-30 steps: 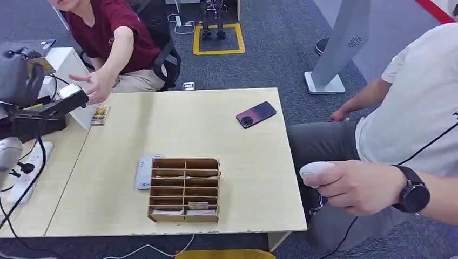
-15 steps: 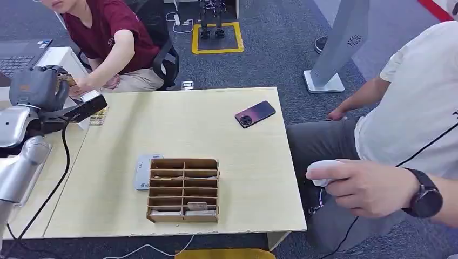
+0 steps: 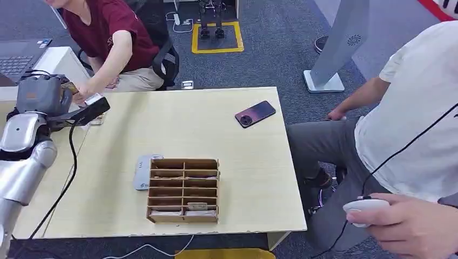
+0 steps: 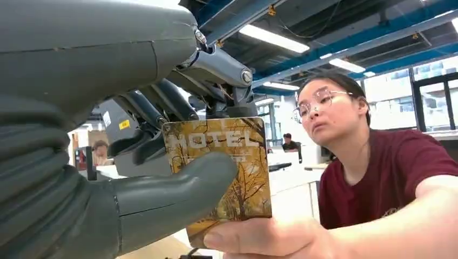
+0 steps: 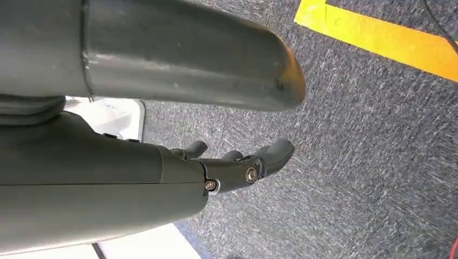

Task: Pass the card to the sensor for recognition and then transmit it.

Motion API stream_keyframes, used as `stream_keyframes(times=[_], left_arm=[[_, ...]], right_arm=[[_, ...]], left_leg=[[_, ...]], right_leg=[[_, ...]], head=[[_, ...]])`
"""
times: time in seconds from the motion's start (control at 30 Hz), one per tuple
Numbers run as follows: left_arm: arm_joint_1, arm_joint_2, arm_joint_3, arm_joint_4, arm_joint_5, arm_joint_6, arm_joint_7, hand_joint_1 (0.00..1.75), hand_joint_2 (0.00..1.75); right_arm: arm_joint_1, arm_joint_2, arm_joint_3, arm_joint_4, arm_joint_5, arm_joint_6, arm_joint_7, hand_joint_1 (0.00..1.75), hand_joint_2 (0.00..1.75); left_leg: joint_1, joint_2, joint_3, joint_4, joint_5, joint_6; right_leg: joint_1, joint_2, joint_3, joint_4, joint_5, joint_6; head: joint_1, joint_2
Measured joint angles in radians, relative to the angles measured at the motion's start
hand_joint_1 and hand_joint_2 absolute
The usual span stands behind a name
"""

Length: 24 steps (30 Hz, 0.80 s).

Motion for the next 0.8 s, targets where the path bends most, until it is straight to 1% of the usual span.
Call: stream_keyframes(times=[0.6,0.8], left_arm=[[0.001,-0.014,0.0,0.041,0.003,0.001,0.0,1.75,1.75],[0.0,-0.029,0.0,0.06,-0.003,0.006,-0.011,1.75,1.75]], right_arm=[[0.004,0.0,0.0,0.0,0.002,0.0,0.003,0.0,0.0],[0.004,0.0,0.0,0.0,0.01,0.0,0.003,0.0,0.0]], left_leg=[[0.0,0.0,0.0,0.0,0.0,0.0],[0.0,0.0,0.0,0.0,0.0,0.0]], right_leg=[[0.0,0.0,0.0,0.0,0.0,0.0],[0.0,0.0,0.0,0.0,0.0,0.0]], head=[[0.0,0.0],[0.0,0.0]])
